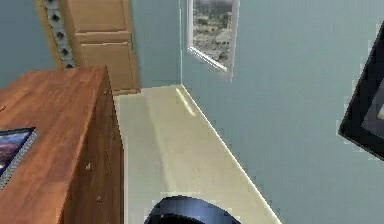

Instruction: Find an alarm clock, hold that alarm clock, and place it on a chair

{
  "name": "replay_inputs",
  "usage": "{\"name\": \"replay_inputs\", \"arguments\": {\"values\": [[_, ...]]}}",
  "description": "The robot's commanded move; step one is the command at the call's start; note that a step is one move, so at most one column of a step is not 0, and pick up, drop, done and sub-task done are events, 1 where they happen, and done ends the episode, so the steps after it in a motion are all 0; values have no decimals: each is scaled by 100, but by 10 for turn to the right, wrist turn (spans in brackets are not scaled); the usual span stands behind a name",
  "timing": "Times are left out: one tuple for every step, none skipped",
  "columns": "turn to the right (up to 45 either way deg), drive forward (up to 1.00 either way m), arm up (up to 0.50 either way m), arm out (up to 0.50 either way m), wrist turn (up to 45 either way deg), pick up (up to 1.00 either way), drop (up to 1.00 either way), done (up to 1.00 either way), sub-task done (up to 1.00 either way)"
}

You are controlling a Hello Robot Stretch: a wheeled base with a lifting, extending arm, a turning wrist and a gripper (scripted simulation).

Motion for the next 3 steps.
{"name": "replay_inputs", "arguments": {"values": [[0, 10, 0, 0, 0, 0, 0, 0, 0], [-120, 0, 0, 0, 0, 0, 0, 0, 0], [0, 100, 0, 0, 0, 0, 0, 0, 0]]}}
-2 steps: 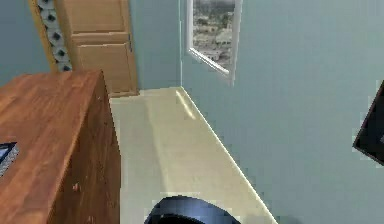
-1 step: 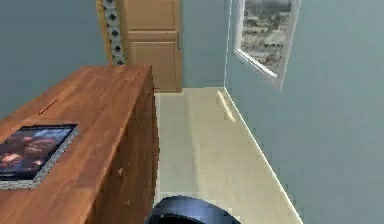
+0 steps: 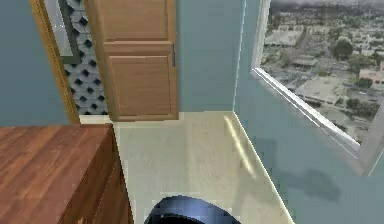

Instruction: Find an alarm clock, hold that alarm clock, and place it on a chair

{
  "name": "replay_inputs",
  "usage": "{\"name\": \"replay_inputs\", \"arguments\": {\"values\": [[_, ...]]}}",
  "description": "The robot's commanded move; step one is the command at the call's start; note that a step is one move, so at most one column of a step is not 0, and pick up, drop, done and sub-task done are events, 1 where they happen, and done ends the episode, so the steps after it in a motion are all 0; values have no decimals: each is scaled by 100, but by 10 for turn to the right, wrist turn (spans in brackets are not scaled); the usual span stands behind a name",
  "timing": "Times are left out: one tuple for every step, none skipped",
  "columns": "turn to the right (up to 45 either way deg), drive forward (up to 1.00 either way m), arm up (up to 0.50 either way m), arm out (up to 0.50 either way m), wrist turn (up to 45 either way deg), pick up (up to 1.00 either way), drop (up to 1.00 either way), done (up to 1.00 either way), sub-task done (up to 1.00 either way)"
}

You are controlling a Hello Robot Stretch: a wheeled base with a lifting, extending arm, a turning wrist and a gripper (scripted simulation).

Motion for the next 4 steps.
{"name": "replay_inputs", "arguments": {"values": [[0, 100, 0, 0, 0, 0, 0, 0, 0], [-390, 0, 0, 0, 0, 0, 0, 0, 0], [0, 90, 0, 0, 0, 0, 0, 0, 0], [0, 35, 0, 0, 0, 0, 0, 0, 0]]}}
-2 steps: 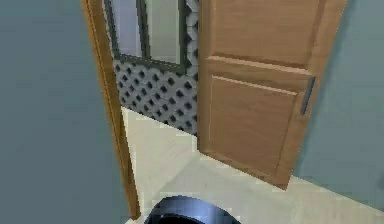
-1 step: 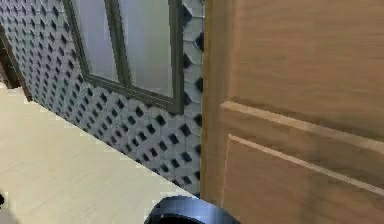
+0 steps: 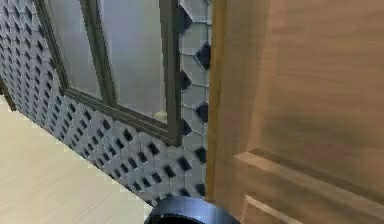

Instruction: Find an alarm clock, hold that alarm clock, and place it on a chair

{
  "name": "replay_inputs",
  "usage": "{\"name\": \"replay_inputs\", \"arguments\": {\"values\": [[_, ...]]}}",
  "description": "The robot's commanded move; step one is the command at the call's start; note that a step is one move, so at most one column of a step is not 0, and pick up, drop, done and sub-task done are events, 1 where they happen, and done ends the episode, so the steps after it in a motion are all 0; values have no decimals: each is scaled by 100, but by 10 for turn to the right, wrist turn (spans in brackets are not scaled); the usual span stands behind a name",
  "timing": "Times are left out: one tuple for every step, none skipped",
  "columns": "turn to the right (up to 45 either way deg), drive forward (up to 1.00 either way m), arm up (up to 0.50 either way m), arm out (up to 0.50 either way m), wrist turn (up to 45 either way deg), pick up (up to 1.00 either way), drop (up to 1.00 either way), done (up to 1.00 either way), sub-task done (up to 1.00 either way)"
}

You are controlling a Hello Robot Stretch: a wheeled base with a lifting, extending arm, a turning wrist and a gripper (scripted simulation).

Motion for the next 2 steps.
{"name": "replay_inputs", "arguments": {"values": [[-450, 0, 0, 0, 0, 0, 0, 0, 0], [-30, 0, 0, 0, 0, 0, 0, 0, 0]]}}
